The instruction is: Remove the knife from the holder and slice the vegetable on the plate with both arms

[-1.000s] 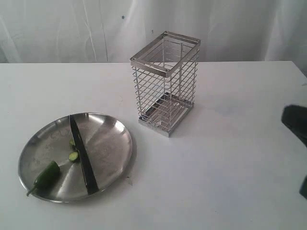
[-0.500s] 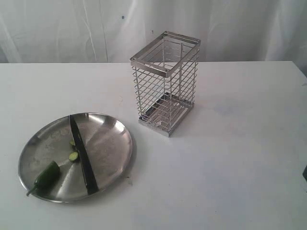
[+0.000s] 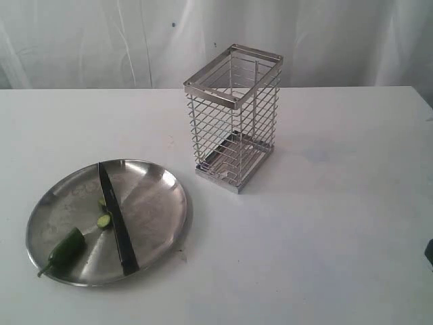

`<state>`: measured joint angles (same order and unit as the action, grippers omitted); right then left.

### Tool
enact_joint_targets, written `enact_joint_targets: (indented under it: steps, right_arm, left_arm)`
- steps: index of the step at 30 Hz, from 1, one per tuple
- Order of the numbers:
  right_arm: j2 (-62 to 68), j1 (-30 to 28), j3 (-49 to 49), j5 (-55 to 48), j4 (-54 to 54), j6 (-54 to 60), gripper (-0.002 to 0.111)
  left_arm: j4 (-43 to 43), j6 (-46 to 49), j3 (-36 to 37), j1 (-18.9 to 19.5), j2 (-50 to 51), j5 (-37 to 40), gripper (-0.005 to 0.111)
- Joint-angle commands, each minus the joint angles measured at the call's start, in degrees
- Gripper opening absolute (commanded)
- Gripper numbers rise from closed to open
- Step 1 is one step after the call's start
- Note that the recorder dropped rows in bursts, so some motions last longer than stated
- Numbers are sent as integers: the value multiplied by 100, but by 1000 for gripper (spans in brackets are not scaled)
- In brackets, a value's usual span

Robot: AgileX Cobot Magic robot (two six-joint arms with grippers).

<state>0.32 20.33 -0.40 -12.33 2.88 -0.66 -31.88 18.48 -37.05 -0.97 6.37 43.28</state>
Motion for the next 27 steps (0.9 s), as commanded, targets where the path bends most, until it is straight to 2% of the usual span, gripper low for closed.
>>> enact_joint_targets:
  steps: [1,6,10,16,22,27]
  right_arm:
    - [-32,-37,40,-24,14,66,0]
    - [-32,-37,40,-24,14,66,0]
    - [-32,-37,40,-24,14,66,0]
    - [-32,-37,40,-36,14,66,0]
    - [-32,-37,40,-36,14,66,0]
    - [-32,-37,40,-36,14,66,0]
  left_arm:
    - [-60,-48,32,-30,-37,31,0]
    - [-27,-48,44,-30,-37,13,0]
    - [452,-48,356,-30,-130,-643,0]
    - [1011,-327,1651,-30,-611,-2082,0]
    - [2051,-1747,2628,-30,-637,-2445,0]
    - [2112,-1777,3147,-30,-637,-3154,0]
